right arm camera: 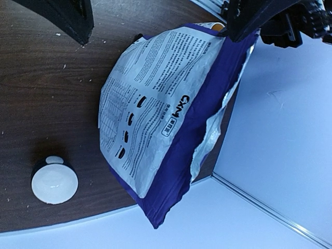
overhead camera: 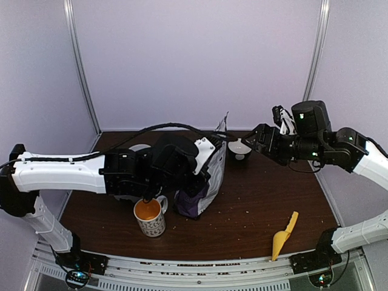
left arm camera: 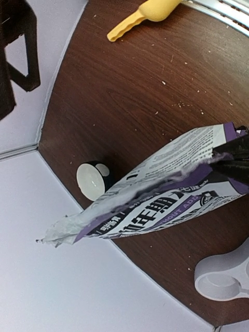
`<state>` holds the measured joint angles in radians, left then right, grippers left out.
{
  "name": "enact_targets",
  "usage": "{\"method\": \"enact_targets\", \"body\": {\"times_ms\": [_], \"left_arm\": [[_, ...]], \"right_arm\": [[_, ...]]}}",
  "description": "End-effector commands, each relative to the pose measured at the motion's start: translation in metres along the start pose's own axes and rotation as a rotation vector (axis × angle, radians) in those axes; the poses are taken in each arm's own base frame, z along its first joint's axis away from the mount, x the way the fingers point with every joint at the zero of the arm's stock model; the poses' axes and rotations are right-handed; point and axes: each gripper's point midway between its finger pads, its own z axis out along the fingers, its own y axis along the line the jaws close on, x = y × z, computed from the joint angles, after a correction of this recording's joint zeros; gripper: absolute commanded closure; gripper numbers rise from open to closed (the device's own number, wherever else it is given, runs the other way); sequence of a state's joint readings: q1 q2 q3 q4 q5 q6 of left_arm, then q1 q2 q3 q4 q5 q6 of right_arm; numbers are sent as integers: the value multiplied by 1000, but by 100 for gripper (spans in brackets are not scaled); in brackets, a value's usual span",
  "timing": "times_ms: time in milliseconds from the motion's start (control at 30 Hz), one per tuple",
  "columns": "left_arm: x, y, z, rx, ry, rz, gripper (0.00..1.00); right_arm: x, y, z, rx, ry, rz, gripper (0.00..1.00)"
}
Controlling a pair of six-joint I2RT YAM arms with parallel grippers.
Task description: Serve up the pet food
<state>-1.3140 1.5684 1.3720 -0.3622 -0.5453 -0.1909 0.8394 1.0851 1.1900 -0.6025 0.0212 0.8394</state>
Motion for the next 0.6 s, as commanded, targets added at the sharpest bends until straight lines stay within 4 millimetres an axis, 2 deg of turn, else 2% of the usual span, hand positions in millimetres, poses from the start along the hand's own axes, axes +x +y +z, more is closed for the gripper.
{"method": "enact_targets", "body": {"times_ms": [0, 67, 200, 400, 567], "left_arm": [[-37, -10, -14, 14, -110, 117, 100], [-36, -10, -17, -5, -105, 176, 100], [-31, -8, -19, -52, -83, 288, 100], [-32, -7, -25, -47, -102, 309, 100], [-31, -7, -27, -42, -117, 320, 100]], "right_arm": [[11, 10, -1, -59, 73, 127, 11], [12, 12, -1, -79, 72, 159, 11], [8, 20, -2, -126, 58, 214, 20], [7, 34, 10, -168, 78, 251, 40], [5, 44, 23, -182, 79, 265, 47]]}}
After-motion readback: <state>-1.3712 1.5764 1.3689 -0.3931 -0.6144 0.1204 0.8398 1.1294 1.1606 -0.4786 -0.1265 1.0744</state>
